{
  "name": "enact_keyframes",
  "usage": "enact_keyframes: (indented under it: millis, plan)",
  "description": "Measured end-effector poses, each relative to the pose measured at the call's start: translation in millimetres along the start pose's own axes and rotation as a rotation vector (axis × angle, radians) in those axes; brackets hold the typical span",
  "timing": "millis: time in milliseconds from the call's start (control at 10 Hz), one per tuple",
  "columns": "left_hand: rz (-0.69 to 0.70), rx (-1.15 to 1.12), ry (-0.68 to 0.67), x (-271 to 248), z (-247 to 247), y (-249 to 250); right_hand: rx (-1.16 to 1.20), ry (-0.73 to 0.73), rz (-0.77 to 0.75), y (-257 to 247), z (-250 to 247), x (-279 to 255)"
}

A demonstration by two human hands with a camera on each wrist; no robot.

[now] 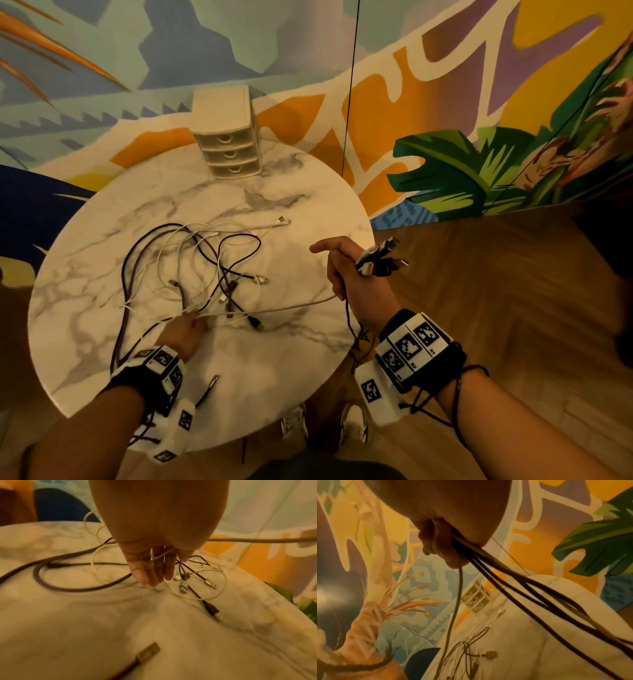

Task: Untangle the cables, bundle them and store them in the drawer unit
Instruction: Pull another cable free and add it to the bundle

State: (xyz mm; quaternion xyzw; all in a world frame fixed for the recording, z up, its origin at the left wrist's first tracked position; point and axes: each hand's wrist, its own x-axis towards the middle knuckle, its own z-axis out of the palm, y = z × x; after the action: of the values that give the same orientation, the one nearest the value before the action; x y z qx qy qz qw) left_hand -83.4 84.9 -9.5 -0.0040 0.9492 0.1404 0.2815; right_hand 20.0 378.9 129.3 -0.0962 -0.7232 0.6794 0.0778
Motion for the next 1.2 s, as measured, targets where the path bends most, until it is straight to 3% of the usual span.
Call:
enact_keyframes:
  millis: [100,200,300,400,500,700,900,1000,1100,1200]
  plan:
    - [-0.035,0.054,-0.124,-6,8,3,-0.16,-0.088,-0.006,2,2,-5]
    - [0.033,0.092,0.014,-23,-32,49,-0.307,-0.197,0.188,2,1,-12]
    - [0.259,-0.01,0.317,-45,-68,94,-0.272,-0.189,0.191,1,11,-9]
    - [0.404,0.094,0.382,-95,-71,144,-0.179,-0.161,0.177,8,31,1]
    - [0.477,0.163,0.293,-122,-48,164,-0.101,-0.168,0.236,11,40,5]
    - [0.395,0.226,0.349,-104,-50,158,-0.253,-0.231,0.199,20,42,3]
    - [0.414,0.189,0.309,-99,-51,158,-0.284,-0.298,0.182,29,49,1]
    - [0.383,-0.004,0.229,-82,-37,145,-0.348,-0.298,0.154,36,49,6]
    - [0.167,-0.357,-0.17,-57,-5,101,-0.37,-0.262,0.125,40,44,7]
    - [0.13,-0.168,-0.111,-22,-2,55,-0.374,-0.265,0.112,39,36,7]
